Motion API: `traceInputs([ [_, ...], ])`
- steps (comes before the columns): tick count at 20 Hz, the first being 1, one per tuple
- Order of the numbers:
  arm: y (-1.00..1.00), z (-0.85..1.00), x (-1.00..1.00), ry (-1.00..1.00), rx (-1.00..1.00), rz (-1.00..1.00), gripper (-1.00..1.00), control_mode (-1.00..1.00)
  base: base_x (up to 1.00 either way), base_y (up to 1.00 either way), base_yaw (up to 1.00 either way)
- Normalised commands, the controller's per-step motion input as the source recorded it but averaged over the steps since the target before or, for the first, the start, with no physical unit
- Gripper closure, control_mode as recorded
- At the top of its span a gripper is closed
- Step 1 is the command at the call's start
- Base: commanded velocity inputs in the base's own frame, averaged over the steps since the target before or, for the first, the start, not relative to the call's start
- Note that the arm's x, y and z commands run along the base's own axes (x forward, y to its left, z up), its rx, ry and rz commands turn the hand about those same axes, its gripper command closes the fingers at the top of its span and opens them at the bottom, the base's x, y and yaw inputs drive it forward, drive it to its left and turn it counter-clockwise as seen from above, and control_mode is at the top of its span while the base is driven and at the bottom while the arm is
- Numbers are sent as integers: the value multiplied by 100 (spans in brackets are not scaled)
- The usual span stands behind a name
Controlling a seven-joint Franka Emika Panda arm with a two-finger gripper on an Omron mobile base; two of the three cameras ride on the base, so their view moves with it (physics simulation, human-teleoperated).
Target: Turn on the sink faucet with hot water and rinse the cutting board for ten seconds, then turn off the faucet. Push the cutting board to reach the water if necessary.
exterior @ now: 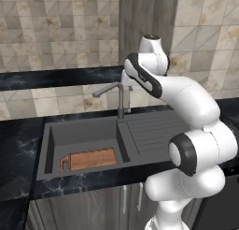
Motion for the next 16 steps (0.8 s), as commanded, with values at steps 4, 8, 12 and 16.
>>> traceInputs([
  [4, -50, -3, -10, -24, 0, 18, -100, -100, 0, 0, 0],
  [8, -48, -2, 0, -30, 0, 19, -100, -100, 0, 0, 0],
  [12, -48, -6, 0, -34, 0, 20, -100, -100, 0, 0, 0],
  [16, -44, -26, 0, -27, 0, 21, -100, -100, 0, 0, 0],
])
